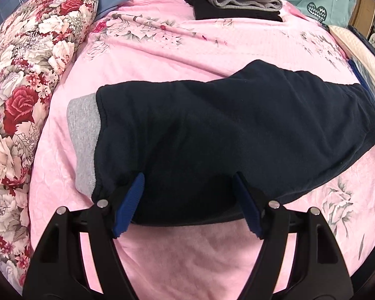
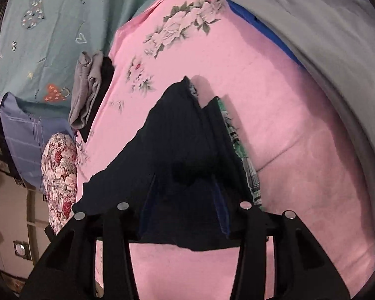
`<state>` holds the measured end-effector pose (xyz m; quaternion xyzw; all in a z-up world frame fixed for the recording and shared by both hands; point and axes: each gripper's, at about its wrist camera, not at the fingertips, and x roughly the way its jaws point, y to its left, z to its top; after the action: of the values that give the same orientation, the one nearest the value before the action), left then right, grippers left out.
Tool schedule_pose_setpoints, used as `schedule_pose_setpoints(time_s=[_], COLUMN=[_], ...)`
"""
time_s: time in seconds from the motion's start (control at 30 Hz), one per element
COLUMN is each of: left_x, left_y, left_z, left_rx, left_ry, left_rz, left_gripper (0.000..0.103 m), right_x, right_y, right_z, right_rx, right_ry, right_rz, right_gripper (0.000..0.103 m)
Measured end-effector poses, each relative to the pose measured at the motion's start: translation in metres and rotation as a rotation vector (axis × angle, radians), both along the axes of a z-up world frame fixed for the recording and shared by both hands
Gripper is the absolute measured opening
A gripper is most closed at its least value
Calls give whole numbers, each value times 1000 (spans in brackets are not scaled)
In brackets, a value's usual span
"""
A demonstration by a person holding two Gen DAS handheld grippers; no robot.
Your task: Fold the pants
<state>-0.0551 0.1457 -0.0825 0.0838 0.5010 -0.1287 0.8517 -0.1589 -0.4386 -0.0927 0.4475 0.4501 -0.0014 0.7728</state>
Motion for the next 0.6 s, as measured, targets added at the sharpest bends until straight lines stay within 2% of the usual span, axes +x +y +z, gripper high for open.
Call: schedule_pose_setpoints(time_s=[0.07,0.13,0.17,0.27,0.43,0.5,0.53,0.6], left_x=[4,6,6,6,8,10,10,10], left_y=[1,1,0,2,6,8,9,11], left_z=[-3,-3,-3,-3,-1,-1,0,1], left_rx=[-5,-6,-5,-9,-12,-8,-10,-14], left_ry=[5,5,3,-1,10,21,13,17], left_rz=[6,6,4,-6,-4,-7,-11,-23], left_gripper=[76,78,78,78,78,78,78,78], right_x=[3,6,7,1,-27,-46,-53,-65], right_y=[-2,1,2,3,4,1,0,-3], right_z=[2,9,15,41,97,113,113,95], right_rx=[-18,-69,-72,-104,-110,-128,-138,-139], right_ry=[-15,-42,-62,-140,-288,-319,-313,-244], right_rz=[-29,-10,11,21,15,4,1,17], right_gripper=[45,32,17,5,1,0,0,1])
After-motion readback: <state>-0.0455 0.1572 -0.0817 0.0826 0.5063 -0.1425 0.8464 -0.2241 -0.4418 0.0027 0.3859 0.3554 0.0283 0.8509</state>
